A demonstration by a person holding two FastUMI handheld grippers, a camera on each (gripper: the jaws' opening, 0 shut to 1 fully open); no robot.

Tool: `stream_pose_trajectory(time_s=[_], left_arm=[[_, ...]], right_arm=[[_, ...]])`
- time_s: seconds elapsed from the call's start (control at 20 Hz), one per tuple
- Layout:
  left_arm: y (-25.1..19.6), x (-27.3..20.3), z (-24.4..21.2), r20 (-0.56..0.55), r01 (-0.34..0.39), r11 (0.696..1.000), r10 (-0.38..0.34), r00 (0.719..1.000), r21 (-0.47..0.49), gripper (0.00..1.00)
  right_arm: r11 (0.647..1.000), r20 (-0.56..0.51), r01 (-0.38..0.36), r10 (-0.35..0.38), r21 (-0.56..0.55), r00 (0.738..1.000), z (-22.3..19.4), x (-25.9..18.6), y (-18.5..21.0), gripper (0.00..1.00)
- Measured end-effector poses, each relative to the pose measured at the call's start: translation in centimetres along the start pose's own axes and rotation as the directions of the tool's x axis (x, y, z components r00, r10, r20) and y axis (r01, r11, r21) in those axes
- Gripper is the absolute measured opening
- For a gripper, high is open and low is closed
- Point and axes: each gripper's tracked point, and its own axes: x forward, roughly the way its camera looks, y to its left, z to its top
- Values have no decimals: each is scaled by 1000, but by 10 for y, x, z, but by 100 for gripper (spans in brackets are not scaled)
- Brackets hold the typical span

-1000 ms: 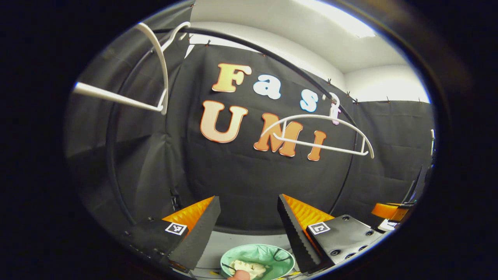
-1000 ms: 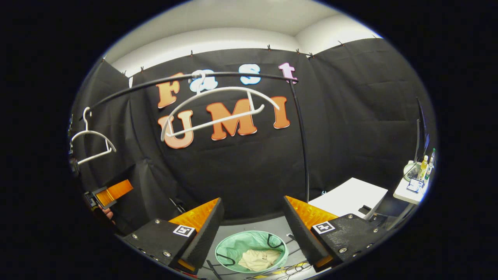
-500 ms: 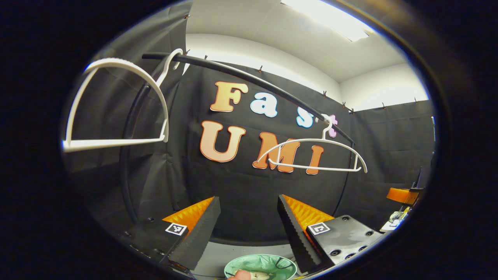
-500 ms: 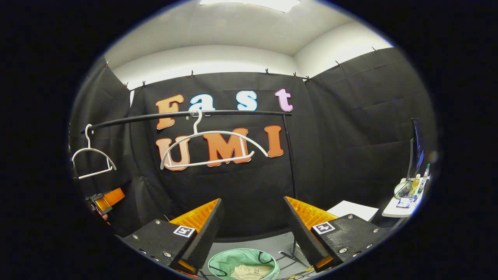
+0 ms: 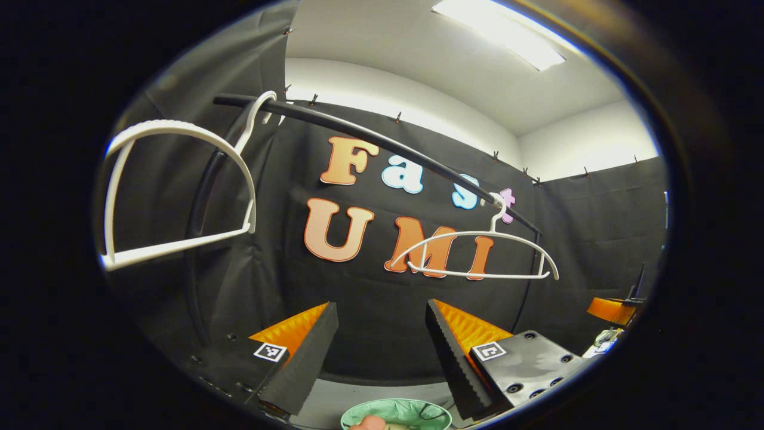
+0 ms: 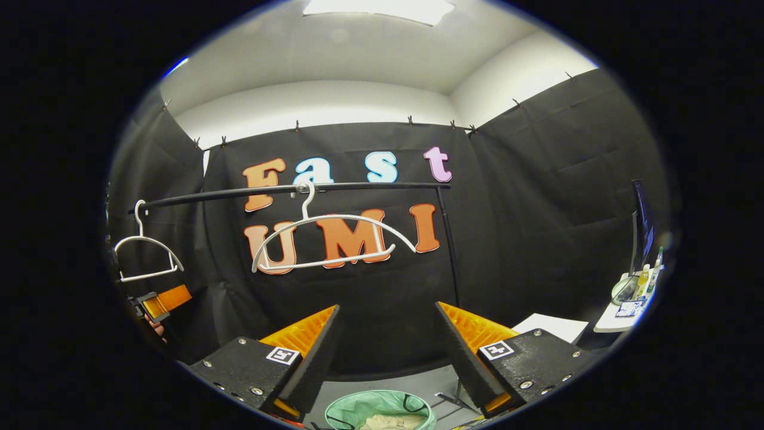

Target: Grasp the clothes on the hanger with both hands and then place them into the laundry hamper below.

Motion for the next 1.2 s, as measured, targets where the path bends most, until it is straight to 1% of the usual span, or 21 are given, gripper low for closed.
stream_pose_trajectory(time_s=[0.05, 0.1, 0.2, 0.25, 0.3, 0.65, 0.85, 0.9, 0.95, 1.0, 1.05, 1.1, 1.2], left_arm=[[1, 1, 2, 1, -2, 1000, 2, 1000, 4, 97], [2, 3, 2, 1, -5, 1000, 5, 1000, 7, 94], [1, 5, -1, 1, -2, 1000, 2, 1000, 8, 94], [2, 6, -2, -2, -3, 1000, 3, 1000, 9, 97], [2, 6, -4, -4, -5, 1000, 5, 1000, 8, 97], [-2, 4, -6, -4, 3, 1000, -3, 1000, -15, 97], [0, 6, -9, -7, -2, 1000, 2, 1000, -8, 97], [2, 6, -11, -10, -8, 1000, 8, 1000, -6, 94], [2, 7, -13, -14, -12, 1000, 11, 1000, -4, 97], [3, 8, -14, -17, -14, 1000, 14, 1000, -1, 97], [3, 8, -15, -17, -13, 1000, 13, 1000, 1, 94], [3, 7, -16, -18, -12, 1000, 12, 1000, 2, 97], [2, 8, -15, -16, -9, 1000, 9, 1000, 1, 97]], right_arm=[[1000, 0, 3, -3, -10, 1000, 0, 0, 0, 94], [1000, 0, -2, 2, -9, 1000, -1, 1, 2, 94], [1000, 0, -17, 17, 4, 1000, 1, 1, 7, 94], [1000, 0, -19, 19, 6, 1000, 0, 2, 7, 100], [1000, -3, -18, 18, 3, 1000, -2, 2, 6, 94], [999, -32, -38, 39, 11, 999, -19, 3, 13, 94], [999, -34, -41, 41, 10, 999, -19, 7, 14, 94], [999, -32, -39, 39, 7, 999, -19, 8, 13, 94], [999, -31, -38, 39, 6, 999, -18, 9, 14, 94], [999, -30, -39, 39, 8, 999, -19, 10, 14, 94], [999, -31, -40, 40, 9, 999, -19, 10, 14, 94], [999, -32, -40, 40, 10, 999, -20, 10, 14, 94], [999, -36, -39, 39, 9, 999, -22, 12, 14, 94]])
